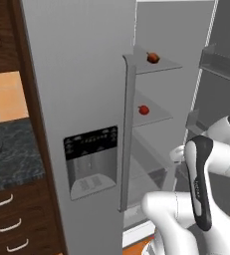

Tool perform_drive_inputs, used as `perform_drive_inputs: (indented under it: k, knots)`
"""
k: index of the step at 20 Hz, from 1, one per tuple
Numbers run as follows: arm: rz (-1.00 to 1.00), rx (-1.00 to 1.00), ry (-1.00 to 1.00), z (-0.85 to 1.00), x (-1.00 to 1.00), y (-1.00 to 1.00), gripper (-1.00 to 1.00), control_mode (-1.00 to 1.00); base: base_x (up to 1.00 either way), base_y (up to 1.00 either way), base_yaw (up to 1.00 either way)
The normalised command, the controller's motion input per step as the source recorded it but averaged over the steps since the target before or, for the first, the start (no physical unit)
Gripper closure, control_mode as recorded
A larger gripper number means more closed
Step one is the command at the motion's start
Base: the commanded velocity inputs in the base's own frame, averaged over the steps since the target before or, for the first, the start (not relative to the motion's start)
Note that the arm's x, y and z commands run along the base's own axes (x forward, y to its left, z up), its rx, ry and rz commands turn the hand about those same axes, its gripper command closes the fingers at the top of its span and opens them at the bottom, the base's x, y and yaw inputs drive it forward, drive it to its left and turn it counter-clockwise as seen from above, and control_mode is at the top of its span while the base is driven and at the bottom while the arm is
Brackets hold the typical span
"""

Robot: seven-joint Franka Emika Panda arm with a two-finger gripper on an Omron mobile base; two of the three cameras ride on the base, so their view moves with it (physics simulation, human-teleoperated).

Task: Place one bell pepper and one steak in each tupperware on the nearby counter, to pack two identical lunches.

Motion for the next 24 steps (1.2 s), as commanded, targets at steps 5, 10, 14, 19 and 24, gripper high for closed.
perform_drive_inputs:
  k: [5,10,14,19,24]
  knots:
    - [0.0,0.0,0.0,0.0,0.0,0.0,-1.0,1.0,0.42,-0.28,0.0]
    - [0.0,0.0,0.0,0.0,0.0,0.0,-1.0,1.0,0.24,-0.42,0.0]
    - [0.0,0.0,0.0,0.0,0.0,0.0,-1.0,1.0,0.29,0.02,0.0]
    - [0.0,-0.01,0.0,0.0,0.02,0.03,-1.0,-1.0,0.08,0.04,0.0]
    - [0.0,-0.05,0.0,0.0,0.26,0.3,-1.0,-1.0,0.0,0.0,0.0]
